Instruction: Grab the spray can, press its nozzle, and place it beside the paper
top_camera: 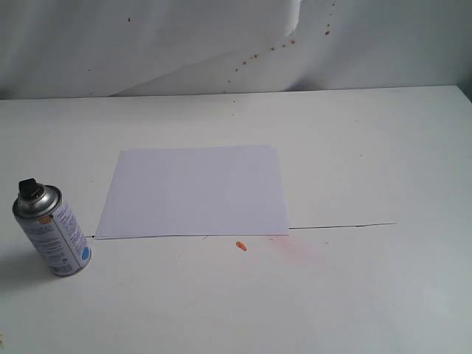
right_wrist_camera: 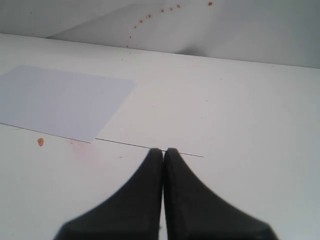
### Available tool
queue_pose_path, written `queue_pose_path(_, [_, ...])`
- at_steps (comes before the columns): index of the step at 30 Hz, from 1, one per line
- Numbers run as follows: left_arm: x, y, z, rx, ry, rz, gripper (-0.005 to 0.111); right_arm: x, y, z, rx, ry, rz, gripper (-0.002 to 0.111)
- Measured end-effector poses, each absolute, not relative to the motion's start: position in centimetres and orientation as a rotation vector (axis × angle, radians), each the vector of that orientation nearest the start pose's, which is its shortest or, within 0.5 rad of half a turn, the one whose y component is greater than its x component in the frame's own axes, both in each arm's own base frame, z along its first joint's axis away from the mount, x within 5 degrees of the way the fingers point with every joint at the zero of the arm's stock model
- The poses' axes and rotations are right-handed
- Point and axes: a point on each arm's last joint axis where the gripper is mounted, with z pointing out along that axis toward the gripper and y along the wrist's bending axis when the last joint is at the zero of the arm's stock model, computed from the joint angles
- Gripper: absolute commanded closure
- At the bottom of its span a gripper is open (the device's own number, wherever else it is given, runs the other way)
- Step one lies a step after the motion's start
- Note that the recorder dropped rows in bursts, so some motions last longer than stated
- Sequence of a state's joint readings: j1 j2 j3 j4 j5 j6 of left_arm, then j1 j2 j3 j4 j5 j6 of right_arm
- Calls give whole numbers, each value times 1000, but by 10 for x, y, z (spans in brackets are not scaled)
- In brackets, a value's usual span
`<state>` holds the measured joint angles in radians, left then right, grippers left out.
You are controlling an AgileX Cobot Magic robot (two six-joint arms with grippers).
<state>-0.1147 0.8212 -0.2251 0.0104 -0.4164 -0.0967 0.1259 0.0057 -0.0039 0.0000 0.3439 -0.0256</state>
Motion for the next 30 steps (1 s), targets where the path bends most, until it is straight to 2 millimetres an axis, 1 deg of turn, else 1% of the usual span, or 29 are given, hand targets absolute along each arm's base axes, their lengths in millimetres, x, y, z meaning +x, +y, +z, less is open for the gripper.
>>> queue_pose_path(3, [156, -12, 244, -17, 1673, -132, 107, 53, 7, 183, -138, 1825, 71, 108])
queue_pose_path(5, [155, -11, 241, -22, 1707, -133, 107, 53, 7, 183, -138, 1825, 71, 108])
queue_pose_path(12, [153, -13, 224, 70, 1888, -77, 107, 53, 7, 183, -138, 1825, 71, 108])
queue_pose_path(18, [151, -12, 220, 70, 1932, -72, 107, 53, 7, 183, -138, 1825, 71, 108])
queue_pose_path(21, [151, -12, 220, 70, 1932, -72, 107, 53, 7, 183, -138, 1825, 71, 108])
queue_pose_path(24, [150, -13, 218, 73, 1882, -82, 107, 53, 7, 183, -138, 1825, 71, 108])
queue_pose_path(27, [143, -14, 209, 79, 1813, -100, 107, 53, 7, 183, -138, 1825, 71, 108])
queue_pose_path(30, [133, -14, 199, 45, 1722, -134, 107, 53, 7, 183, -138, 1825, 71, 108])
